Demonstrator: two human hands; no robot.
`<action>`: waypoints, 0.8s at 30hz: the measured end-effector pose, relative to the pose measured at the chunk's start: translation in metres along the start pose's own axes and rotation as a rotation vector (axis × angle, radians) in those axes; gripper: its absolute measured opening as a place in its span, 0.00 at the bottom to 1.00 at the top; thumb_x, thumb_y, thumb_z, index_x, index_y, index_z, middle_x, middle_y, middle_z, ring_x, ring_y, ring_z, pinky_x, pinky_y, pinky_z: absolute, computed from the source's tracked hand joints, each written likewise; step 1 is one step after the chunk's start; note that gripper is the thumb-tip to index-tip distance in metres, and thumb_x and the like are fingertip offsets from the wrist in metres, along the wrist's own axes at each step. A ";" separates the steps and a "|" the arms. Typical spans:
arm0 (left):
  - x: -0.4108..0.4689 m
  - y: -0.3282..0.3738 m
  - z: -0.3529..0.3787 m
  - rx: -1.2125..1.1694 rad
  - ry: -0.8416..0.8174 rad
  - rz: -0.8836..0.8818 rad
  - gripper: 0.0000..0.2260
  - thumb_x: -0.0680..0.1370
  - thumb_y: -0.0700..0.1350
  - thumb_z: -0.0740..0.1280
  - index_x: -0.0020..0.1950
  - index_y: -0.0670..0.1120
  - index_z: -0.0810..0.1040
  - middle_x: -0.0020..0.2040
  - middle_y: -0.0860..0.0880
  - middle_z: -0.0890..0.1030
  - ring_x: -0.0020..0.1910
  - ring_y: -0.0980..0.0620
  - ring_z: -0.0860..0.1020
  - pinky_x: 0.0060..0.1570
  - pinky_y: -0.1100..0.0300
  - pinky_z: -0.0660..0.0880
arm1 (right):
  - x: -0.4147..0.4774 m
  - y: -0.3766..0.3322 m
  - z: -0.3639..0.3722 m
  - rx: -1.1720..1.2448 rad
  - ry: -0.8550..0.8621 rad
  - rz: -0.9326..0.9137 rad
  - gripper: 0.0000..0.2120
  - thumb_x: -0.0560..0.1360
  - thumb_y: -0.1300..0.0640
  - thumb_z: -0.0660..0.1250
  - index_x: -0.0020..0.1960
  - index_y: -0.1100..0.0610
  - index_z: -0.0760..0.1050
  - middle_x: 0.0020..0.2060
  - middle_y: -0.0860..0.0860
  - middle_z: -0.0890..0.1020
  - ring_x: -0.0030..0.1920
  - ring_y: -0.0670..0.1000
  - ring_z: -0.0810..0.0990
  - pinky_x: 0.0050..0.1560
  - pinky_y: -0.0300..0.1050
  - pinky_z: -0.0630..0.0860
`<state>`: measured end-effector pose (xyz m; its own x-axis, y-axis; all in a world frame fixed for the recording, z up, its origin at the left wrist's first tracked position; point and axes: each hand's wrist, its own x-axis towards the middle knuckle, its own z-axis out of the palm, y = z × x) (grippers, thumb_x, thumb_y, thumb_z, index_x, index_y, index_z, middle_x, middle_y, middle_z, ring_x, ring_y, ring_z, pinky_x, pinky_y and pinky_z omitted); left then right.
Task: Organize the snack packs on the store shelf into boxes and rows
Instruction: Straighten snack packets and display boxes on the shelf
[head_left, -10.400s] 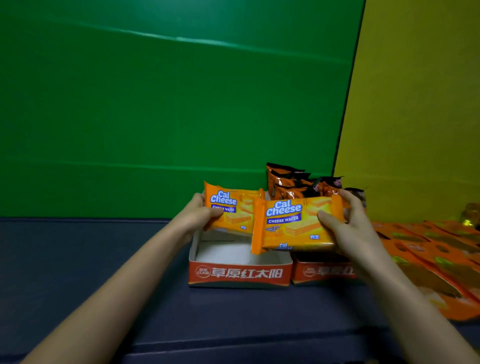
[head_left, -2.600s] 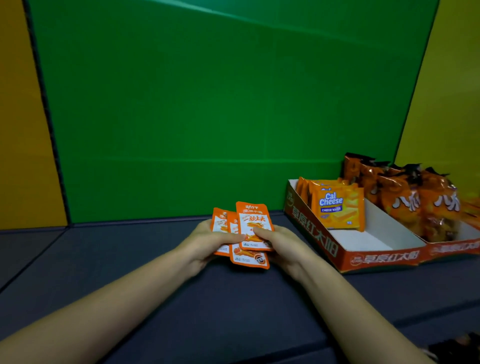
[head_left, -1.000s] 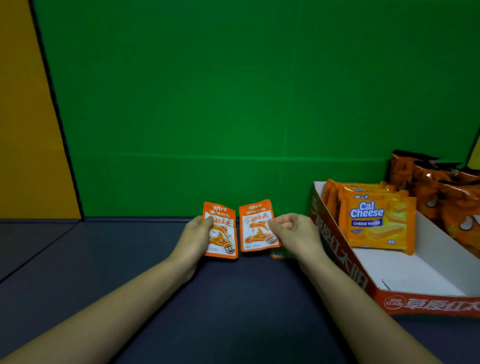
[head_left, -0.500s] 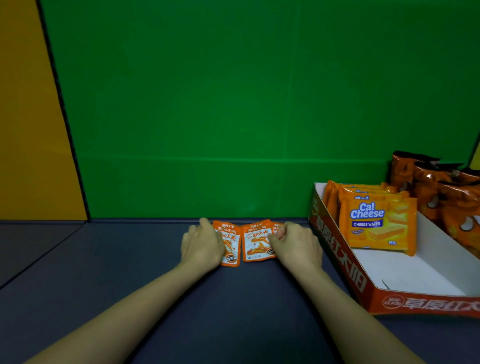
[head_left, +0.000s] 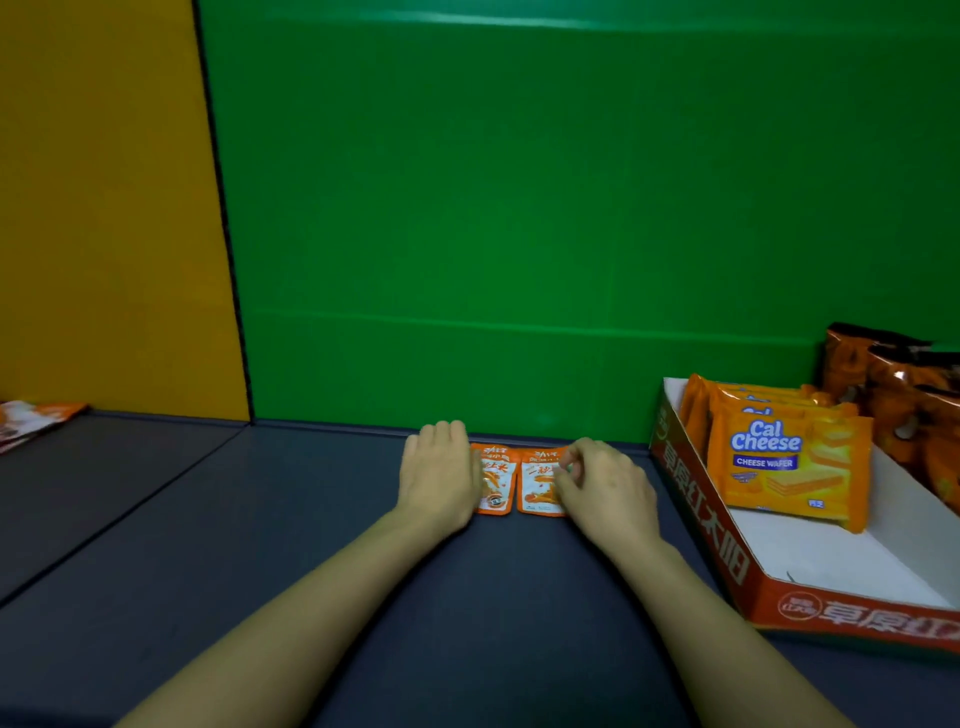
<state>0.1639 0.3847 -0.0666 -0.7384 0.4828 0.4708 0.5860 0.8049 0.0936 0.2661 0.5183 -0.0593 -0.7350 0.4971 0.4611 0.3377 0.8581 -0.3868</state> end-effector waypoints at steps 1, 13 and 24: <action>-0.005 -0.007 -0.007 0.040 0.007 0.084 0.12 0.81 0.48 0.51 0.59 0.44 0.68 0.59 0.46 0.73 0.57 0.46 0.70 0.58 0.56 0.62 | -0.001 -0.003 -0.001 0.038 -0.017 -0.049 0.08 0.76 0.53 0.61 0.52 0.52 0.76 0.49 0.48 0.80 0.52 0.51 0.78 0.45 0.42 0.67; -0.138 -0.164 -0.099 0.149 0.017 0.003 0.24 0.75 0.56 0.44 0.50 0.45 0.75 0.49 0.47 0.78 0.51 0.45 0.75 0.47 0.54 0.69 | -0.061 -0.142 -0.006 0.088 -0.303 -0.832 0.12 0.77 0.47 0.59 0.59 0.46 0.72 0.55 0.41 0.78 0.58 0.45 0.75 0.57 0.45 0.72; -0.245 -0.332 -0.174 0.209 0.078 -0.218 0.26 0.71 0.59 0.43 0.47 0.45 0.76 0.45 0.48 0.78 0.49 0.46 0.76 0.45 0.54 0.71 | -0.116 -0.334 0.059 0.229 -0.379 -0.890 0.09 0.77 0.47 0.60 0.55 0.44 0.74 0.49 0.39 0.78 0.53 0.44 0.76 0.46 0.41 0.70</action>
<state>0.2080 -0.0610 -0.0604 -0.8066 0.2692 0.5262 0.3290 0.9441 0.0213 0.2035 0.1660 -0.0305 -0.8181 -0.4243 0.3881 -0.5206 0.8332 -0.1864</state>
